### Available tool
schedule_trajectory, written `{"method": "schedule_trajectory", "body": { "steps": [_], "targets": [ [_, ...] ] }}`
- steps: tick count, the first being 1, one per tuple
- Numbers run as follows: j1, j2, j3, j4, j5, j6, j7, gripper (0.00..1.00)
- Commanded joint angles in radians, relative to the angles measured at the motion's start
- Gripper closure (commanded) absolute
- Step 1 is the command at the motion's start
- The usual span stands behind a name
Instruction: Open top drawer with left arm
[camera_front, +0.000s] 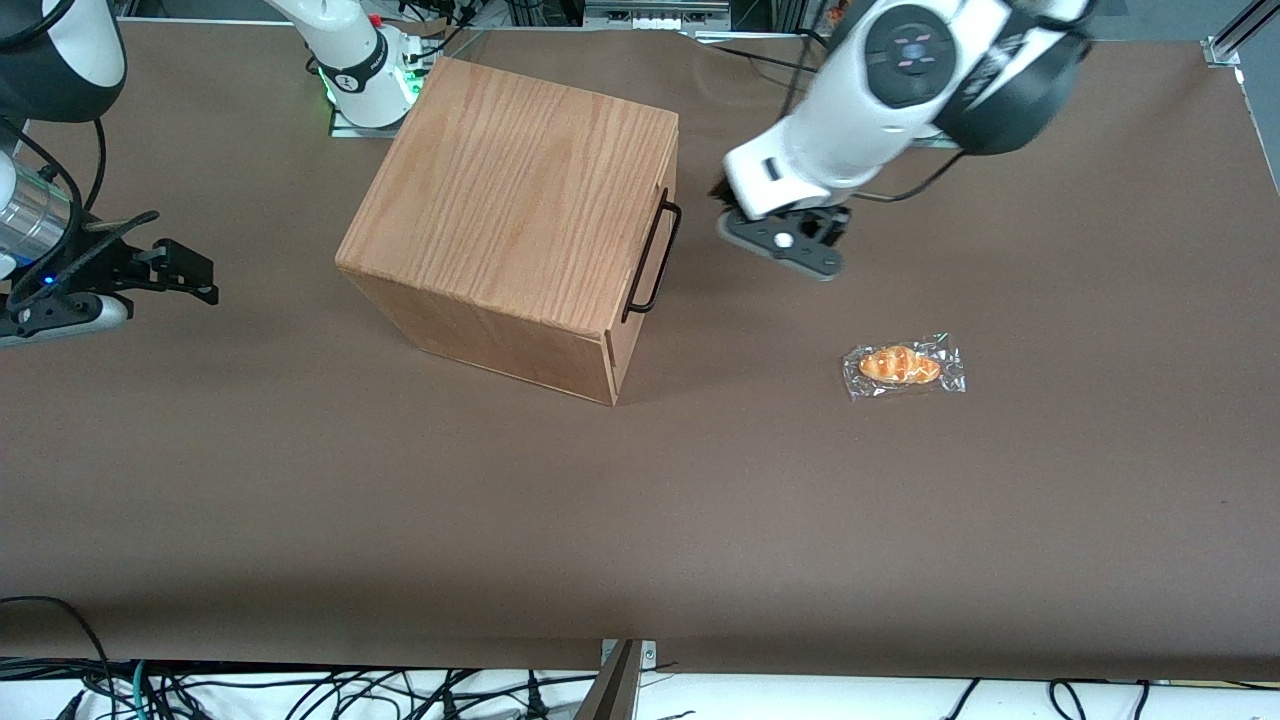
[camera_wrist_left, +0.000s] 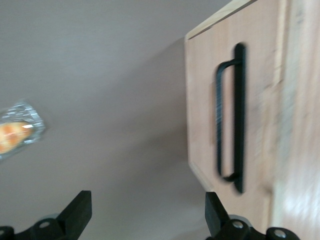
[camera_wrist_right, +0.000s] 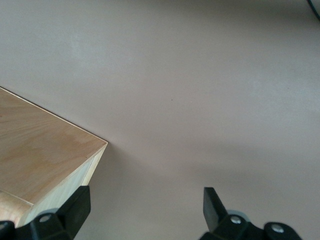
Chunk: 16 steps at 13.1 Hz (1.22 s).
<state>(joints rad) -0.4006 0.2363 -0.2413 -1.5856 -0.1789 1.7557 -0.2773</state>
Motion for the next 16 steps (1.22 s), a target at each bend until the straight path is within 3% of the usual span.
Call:
{"method": "schedule_trajectory", "body": {
  "steps": [1, 4, 16],
  "targets": [
    [-0.053, 0.080, 0.010, 0.059, 0.051, 0.053, -0.060, 0.00],
    [-0.058, 0.130, 0.010, 0.059, 0.093, 0.108, -0.062, 0.00],
    [-0.092, 0.210, 0.005, 0.059, 0.085, 0.148, -0.048, 0.00]
  ]
}}
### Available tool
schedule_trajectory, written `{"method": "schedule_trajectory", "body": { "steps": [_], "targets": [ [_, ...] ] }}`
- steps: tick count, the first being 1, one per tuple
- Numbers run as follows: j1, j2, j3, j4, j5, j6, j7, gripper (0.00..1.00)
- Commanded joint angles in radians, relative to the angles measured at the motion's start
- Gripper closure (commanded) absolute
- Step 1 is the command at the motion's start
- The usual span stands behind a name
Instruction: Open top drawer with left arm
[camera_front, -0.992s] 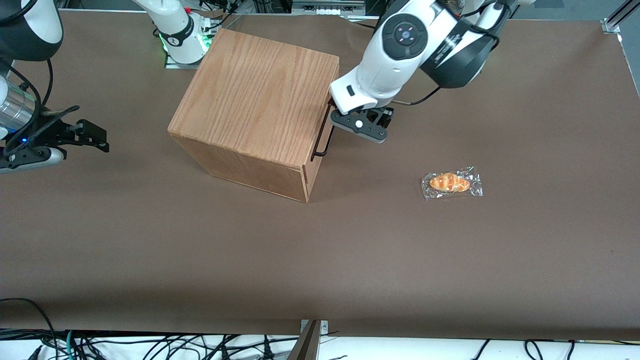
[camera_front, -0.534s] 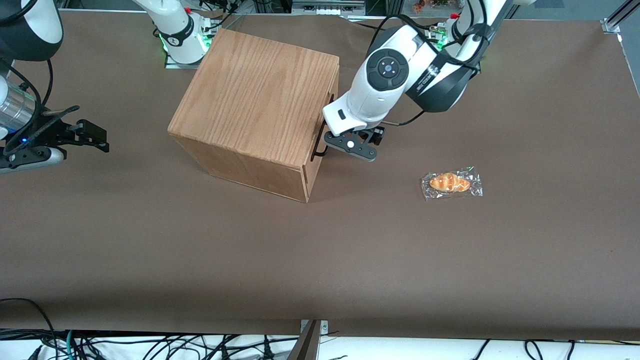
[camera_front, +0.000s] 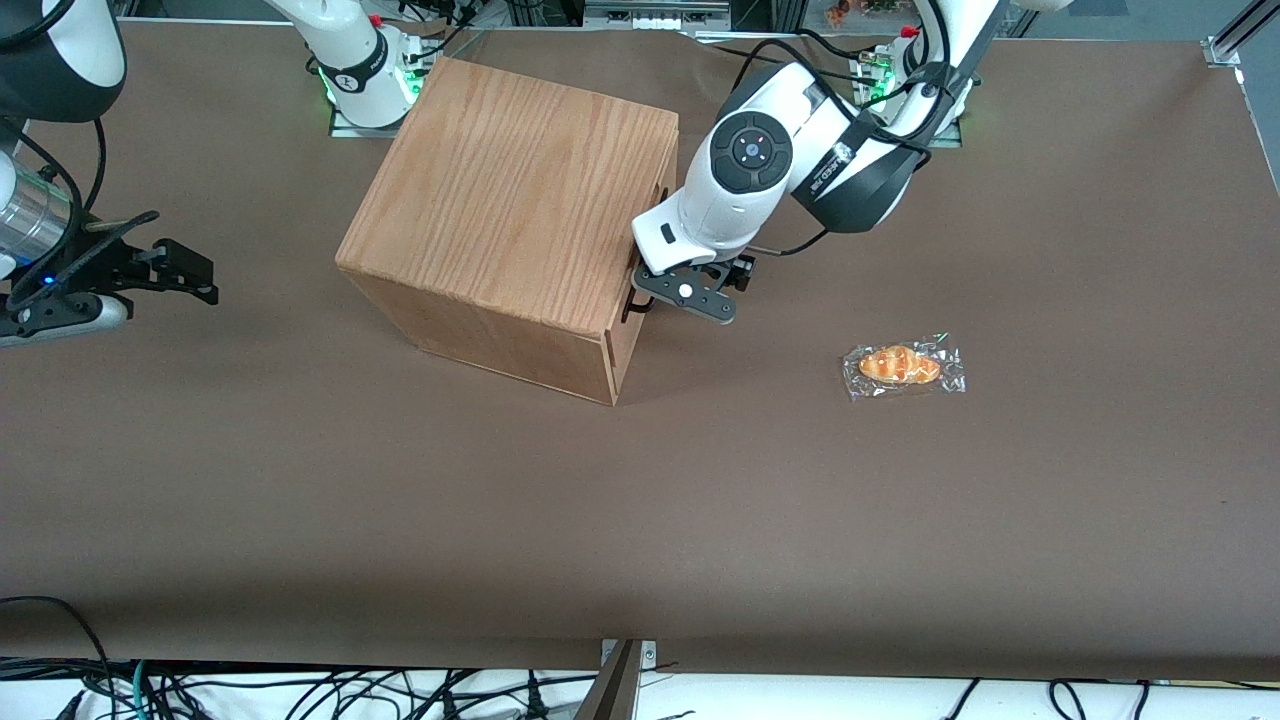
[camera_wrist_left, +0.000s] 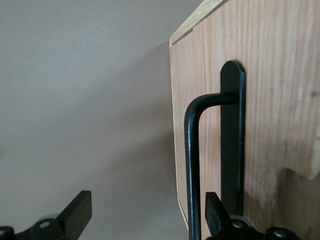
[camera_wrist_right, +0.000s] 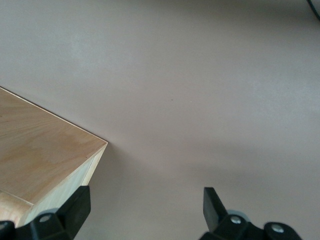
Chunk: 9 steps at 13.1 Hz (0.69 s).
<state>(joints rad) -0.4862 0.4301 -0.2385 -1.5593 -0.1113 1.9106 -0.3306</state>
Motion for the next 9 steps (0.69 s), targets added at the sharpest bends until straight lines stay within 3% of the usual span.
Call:
{"method": "schedule_trajectory", "body": {
  "steps": [1, 9],
  "targets": [
    [-0.006, 0.019, 0.004, 0.033, 0.024, -0.008, 0.005, 0.00],
    [0.046, 0.022, 0.007, 0.019, 0.027, -0.022, 0.084, 0.00]
  ]
}}
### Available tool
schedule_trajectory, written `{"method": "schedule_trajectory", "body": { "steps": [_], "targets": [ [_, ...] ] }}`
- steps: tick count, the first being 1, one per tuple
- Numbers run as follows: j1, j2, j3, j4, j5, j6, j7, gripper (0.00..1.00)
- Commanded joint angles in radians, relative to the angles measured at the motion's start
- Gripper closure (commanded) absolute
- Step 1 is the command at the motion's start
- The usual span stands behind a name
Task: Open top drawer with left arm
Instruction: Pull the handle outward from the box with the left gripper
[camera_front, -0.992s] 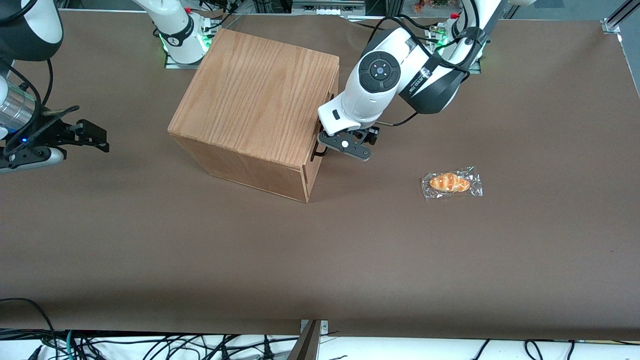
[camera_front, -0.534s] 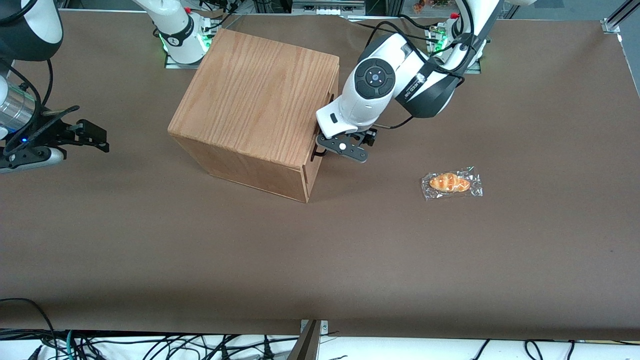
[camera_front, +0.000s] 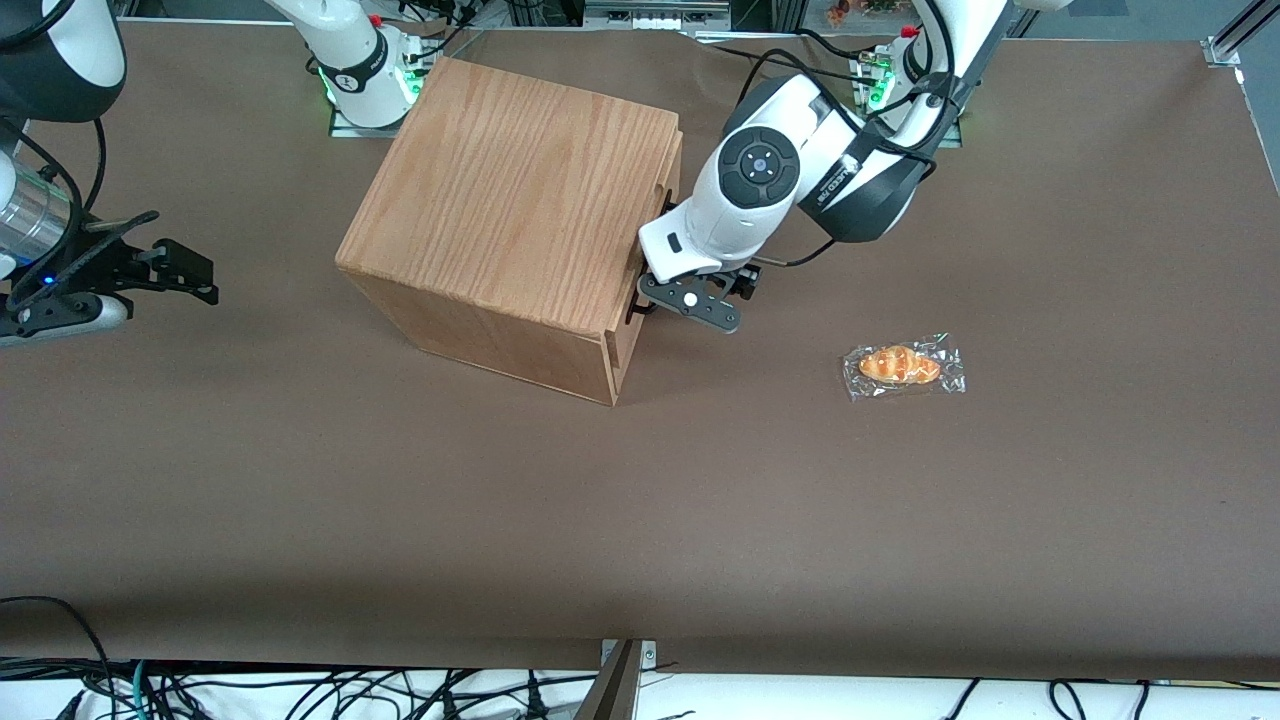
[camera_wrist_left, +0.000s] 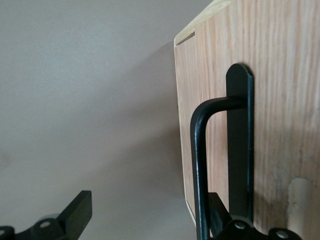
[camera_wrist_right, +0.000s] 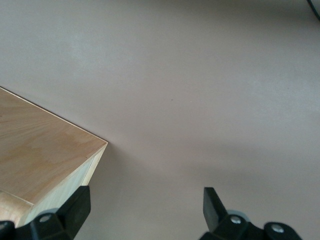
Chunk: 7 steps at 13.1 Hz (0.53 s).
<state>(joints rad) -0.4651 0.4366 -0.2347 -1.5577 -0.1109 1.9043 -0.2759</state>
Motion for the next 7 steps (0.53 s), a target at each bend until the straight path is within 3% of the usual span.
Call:
{"method": "schedule_trajectory", "body": {
  "steps": [1, 7],
  "targets": [
    [0.043, 0.013, 0.003, 0.018, 0.027, -0.022, 0.030, 0.00],
    [0.129, 0.002, 0.001, 0.019, 0.025, -0.048, 0.034, 0.00]
  ]
}}
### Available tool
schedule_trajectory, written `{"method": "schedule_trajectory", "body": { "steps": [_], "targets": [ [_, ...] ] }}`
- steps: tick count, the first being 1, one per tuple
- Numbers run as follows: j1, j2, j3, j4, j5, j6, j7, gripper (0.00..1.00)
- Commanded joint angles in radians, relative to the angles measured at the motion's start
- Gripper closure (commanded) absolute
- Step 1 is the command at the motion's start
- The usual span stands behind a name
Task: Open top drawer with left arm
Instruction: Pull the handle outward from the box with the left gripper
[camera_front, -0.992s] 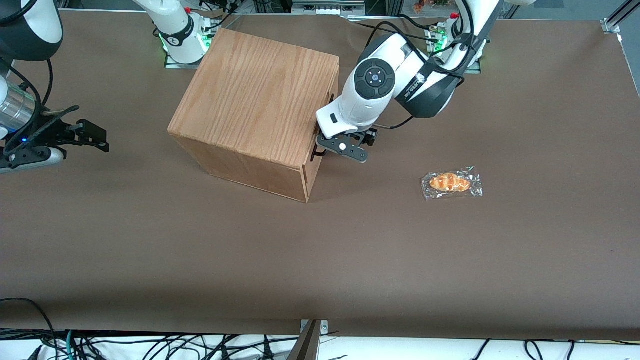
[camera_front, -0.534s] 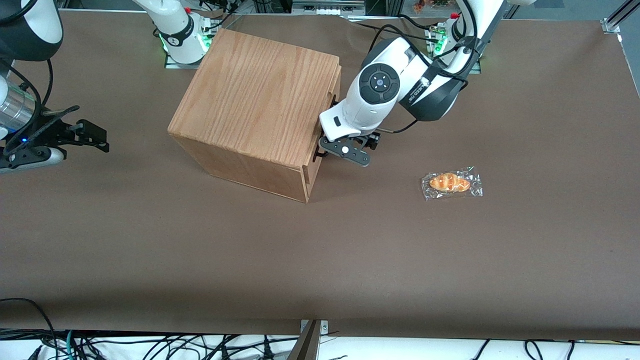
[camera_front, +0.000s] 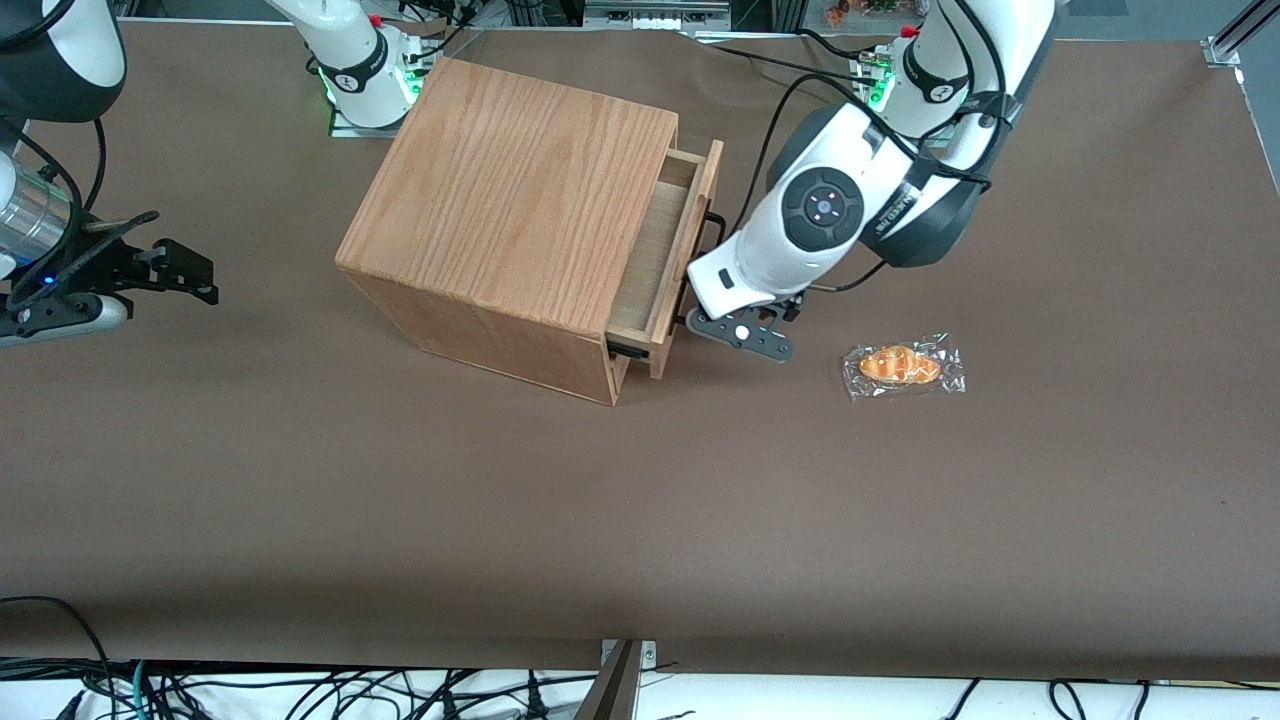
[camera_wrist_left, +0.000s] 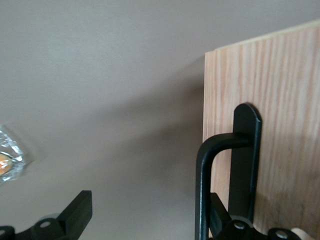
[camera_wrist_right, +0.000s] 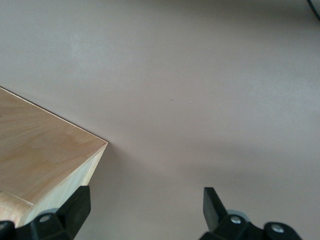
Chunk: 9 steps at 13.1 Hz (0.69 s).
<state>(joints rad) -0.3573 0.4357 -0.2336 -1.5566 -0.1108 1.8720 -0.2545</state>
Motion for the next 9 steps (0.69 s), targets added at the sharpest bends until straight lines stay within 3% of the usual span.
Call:
{"method": "schedule_trajectory", "body": {
  "steps": [1, 9],
  "targets": [
    [0.034, 0.003, 0.000, 0.018, 0.025, -0.020, 0.012, 0.00],
    [0.095, -0.011, 0.000, 0.015, 0.025, -0.071, 0.100, 0.00]
  ]
}}
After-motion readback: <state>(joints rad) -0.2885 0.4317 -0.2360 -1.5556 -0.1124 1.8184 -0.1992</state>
